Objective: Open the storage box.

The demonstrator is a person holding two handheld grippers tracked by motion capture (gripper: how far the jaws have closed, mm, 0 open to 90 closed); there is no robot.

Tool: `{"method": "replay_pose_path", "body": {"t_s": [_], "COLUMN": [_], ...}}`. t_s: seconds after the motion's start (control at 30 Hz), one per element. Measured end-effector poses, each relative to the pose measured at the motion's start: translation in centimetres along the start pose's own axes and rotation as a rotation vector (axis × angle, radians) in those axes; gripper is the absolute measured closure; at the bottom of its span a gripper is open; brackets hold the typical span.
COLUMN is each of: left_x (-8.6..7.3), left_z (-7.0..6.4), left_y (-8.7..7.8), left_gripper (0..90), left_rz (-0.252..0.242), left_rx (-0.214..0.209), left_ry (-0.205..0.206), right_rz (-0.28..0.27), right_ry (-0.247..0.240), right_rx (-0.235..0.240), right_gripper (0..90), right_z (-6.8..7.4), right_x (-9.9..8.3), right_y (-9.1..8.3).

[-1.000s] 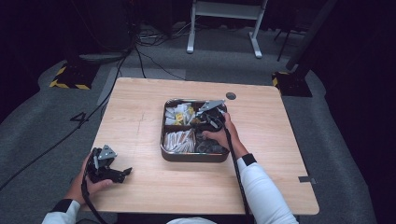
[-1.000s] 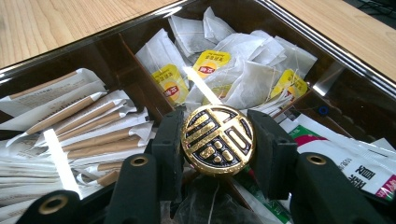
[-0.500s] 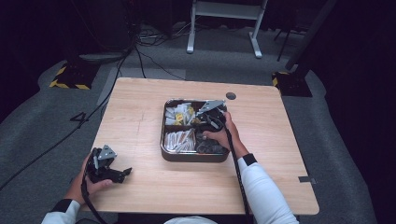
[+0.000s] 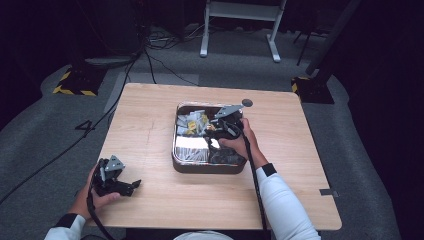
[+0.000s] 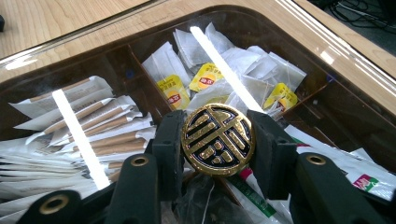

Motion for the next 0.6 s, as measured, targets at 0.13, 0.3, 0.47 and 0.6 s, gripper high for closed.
{"method": "replay_pose_path", "body": {"t_s": [0.13,0.3,0.47,0.6], "left_x": [0.0,0.0,0.0,0.0], "left_z": [0.0,0.0,0.0,0.0], "left_y": [0.0,0.0,0.0,0.0], "left_gripper": [0.4,0.3,0.4,0.4], "left_rz": [0.000,0.000,0.002,0.001], "left_rx": [0.002,0.001,0.003,0.005], "left_ry": [0.002,0.002,0.002,0.001], "right_rz": [-0.020,-0.039,-0.055,-0.057], "right_ry": [0.003,-0.001,-0.002,-0.003], "right_rx": [0.001,-0.008,-0.007,-0.015], "right_gripper": [58.9,58.9,58.9,58.9], "right_z": [0.0,0.0,0.0,-0.1], "right_x": [0.4,0.9,1.3,1.5], "right_y": [-0.7,-1.6,-2.3,-2.6]}}
Point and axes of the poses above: each handheld gripper's, and its own axes: y roughly forward along the jaws, x roughly out of its top, z roughly to its left, the point moved 9 cm from there along y, roughly forward along the jaws, and after that the axes turned 1 degree about -z, right-handed, at the moved point
